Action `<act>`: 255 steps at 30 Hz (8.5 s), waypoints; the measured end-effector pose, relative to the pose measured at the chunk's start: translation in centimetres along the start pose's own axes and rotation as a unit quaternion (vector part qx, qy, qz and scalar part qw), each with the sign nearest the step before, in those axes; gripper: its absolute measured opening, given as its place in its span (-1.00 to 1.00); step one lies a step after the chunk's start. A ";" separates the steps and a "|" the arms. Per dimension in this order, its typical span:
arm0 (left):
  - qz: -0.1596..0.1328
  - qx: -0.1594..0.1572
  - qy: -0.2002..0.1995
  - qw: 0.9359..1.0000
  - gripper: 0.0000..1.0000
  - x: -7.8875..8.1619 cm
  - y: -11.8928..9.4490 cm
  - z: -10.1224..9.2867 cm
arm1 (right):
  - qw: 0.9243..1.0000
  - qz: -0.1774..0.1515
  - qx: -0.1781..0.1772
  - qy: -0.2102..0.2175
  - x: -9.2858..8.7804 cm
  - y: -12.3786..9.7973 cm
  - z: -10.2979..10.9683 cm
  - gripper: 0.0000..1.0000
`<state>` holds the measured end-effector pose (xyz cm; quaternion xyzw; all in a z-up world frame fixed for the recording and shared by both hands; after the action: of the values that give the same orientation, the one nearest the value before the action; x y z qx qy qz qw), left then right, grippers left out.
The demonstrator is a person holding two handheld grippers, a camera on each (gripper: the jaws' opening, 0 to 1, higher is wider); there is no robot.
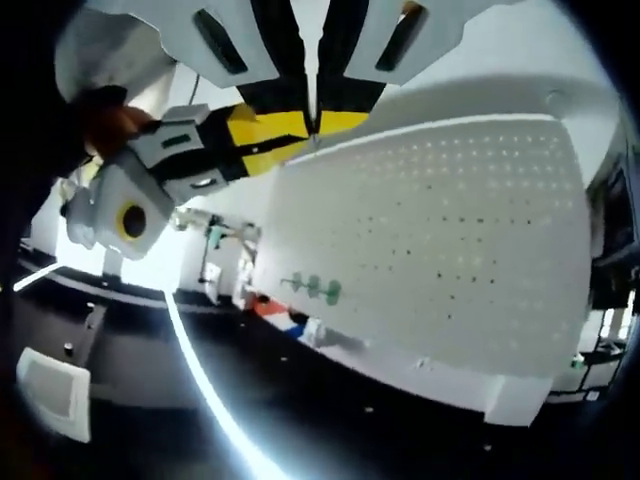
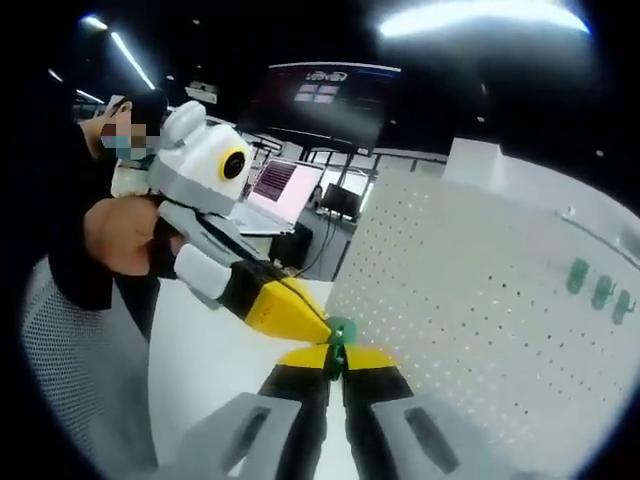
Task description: Insert the hook assembly into the mounting plate slot until the hook locks in place.
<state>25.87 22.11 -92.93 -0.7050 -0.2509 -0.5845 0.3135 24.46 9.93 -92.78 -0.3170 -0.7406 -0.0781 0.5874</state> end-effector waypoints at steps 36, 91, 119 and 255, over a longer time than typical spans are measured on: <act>-0.052 0.011 0.114 0.992 -0.07 1.1 0.1 -1.1 | 0.994 -0.017 -0.080 0.069 -0.9 -2.8 -3.3 -0.97; -0.112 0.061 0.152 0.980 0.08 2.9 -0.9 -0.9 | 0.926 -0.062 -0.370 0.033 3.8 -17.6 -17.8 -0.97; -0.081 0.069 0.161 0.981 0.03 2.0 -0.4 -0.2 | 0.901 -0.058 -0.422 0.081 -0.2 -17.3 -27.1 -0.97; -0.089 0.061 0.103 0.989 0.09 2.1 -0.6 0.1 | 0.942 -0.063 -0.315 0.100 -0.9 -19.7 -7.9 0.16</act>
<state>25.91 22.51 -90.77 -0.5955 -0.3144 -0.6633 0.3264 20.01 -9.82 -86.21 -0.4292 -0.6337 -0.3752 0.5229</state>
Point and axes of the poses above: the point that each gripper's makers call its tool centre point, and the gripper's own axes: y roughly forward along the fingers, z roughly to its left, x roughly out of its top, the point moved 8 cm from there along -y, roughly backward along the fingers, and after that the axes turned 12 degrees about x, right-handed, at the moved point
